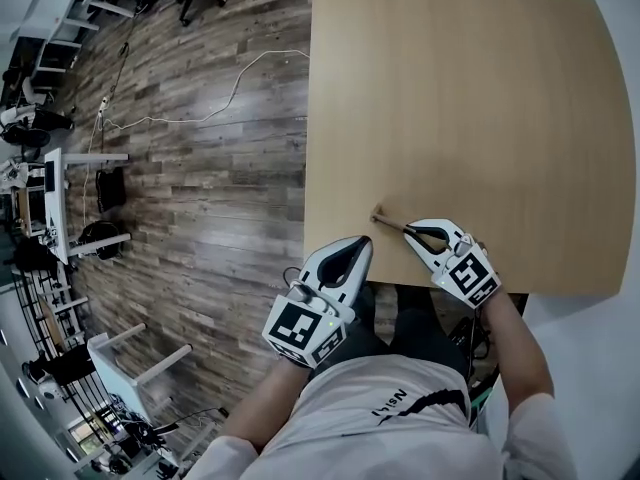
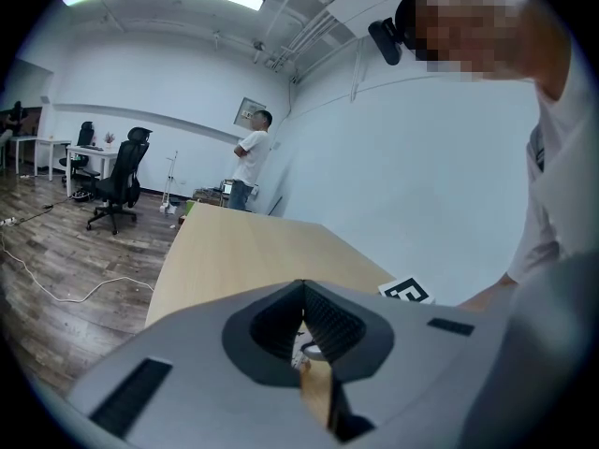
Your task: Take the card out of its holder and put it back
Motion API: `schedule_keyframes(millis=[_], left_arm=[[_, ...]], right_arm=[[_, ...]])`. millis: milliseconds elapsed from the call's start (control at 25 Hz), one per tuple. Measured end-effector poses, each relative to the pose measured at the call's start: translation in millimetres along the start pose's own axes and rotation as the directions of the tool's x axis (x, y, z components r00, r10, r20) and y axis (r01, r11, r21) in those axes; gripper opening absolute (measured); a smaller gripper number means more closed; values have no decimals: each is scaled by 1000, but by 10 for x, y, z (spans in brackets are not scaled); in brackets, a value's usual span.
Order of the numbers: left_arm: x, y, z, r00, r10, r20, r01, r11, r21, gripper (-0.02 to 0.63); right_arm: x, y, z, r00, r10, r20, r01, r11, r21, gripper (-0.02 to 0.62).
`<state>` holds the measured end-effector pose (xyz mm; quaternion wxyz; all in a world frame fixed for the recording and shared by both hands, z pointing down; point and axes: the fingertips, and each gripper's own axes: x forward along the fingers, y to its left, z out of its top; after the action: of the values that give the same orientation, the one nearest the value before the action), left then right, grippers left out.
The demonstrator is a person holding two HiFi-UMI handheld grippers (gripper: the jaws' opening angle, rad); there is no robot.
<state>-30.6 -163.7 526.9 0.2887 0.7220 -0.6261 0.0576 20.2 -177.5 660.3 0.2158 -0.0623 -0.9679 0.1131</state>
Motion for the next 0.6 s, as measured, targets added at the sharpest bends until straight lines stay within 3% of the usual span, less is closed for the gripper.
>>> schedule_keyframes(millis=[320,600], left_arm=[[-116,45,-15,1000,20,15,-20,1000,-3,12],[-251,-9,32,998,-18,54,17,1000,12,12]], right_arm=[[-98,-29,259,998,2,57,-1,1000,-13,26],[-289,24,690,992,-86,93,88,996,-12,26]])
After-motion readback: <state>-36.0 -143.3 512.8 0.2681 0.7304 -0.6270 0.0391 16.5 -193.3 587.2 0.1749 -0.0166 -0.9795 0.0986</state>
